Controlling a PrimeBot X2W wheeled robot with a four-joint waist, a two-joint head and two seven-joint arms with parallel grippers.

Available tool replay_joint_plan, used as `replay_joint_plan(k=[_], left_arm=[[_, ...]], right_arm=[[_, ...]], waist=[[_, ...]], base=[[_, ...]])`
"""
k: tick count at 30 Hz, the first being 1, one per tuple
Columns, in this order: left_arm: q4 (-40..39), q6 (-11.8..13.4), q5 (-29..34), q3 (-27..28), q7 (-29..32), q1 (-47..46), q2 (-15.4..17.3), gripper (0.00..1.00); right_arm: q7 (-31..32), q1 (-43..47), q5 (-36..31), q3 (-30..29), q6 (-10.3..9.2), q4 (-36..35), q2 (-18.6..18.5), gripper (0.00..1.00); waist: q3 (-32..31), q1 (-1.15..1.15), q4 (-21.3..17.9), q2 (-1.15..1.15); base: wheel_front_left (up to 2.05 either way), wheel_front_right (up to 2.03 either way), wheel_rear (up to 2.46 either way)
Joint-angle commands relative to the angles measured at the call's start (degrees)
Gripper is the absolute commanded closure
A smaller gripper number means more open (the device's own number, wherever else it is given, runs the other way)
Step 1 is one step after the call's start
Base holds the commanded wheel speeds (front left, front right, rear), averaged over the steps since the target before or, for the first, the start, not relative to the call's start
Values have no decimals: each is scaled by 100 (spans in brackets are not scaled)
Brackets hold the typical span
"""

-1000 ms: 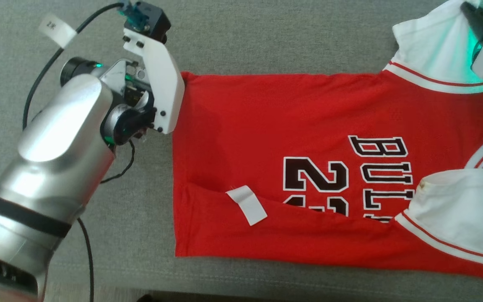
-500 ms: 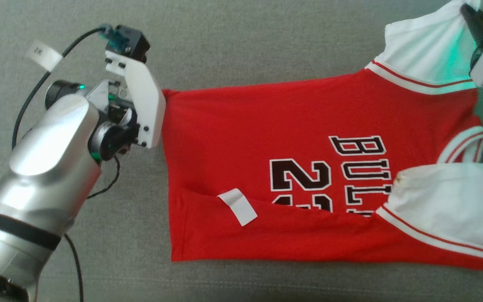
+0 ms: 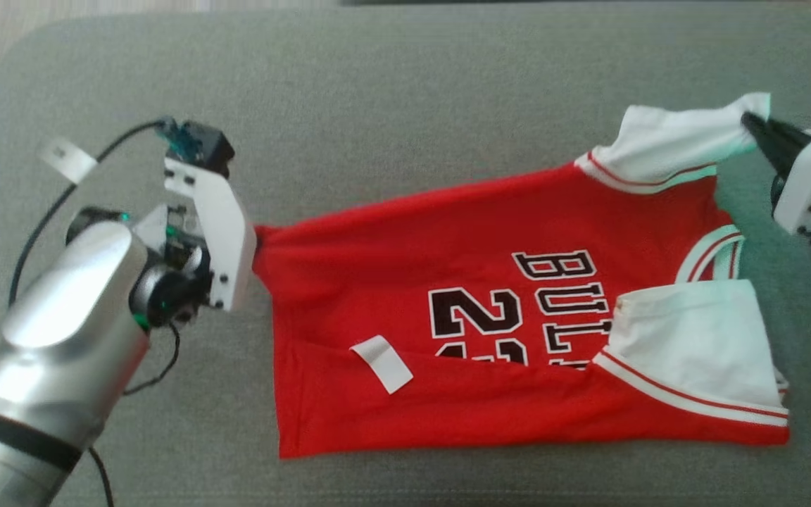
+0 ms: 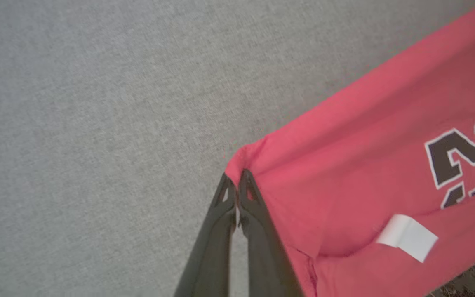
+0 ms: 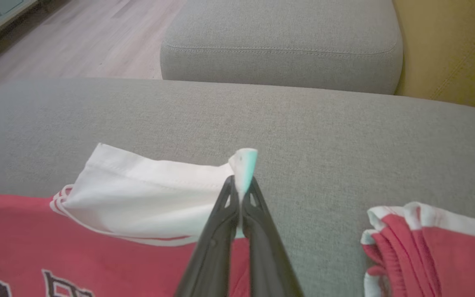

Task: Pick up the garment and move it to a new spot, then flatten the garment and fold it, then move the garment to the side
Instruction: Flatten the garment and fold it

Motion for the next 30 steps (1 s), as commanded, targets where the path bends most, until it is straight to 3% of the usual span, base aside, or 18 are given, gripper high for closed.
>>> replay_joint_plan(k=[1, 15, 29, 30], left_arm=[[-170, -22, -32, 176, 65, -147, 326, 100], [-676, -160, -230, -124, 662, 409, 679, 100], [-1024, -345, -516, -344, 1120, 674, 822, 100], [-1051, -359, -538, -358, 1137, 695, 833, 92]], right_arm=[[45, 124, 60, 48, 39, -161, -279, 100], [1304, 727, 467, 524, 39, -1440, -1040, 100], [1976, 1246, 684, 620, 39, -1646, -1074, 100], [2017, 1278, 690, 624, 39, -1635, -1068, 100]], waist=[[-162, 0, -76, 0], [-551, 0, -318, 0], [-644, 0, -304, 0], [-665, 0, -298, 0]], base=[[0, 0, 0], [0, 0, 0], [0, 0, 0], [0, 0, 0]])
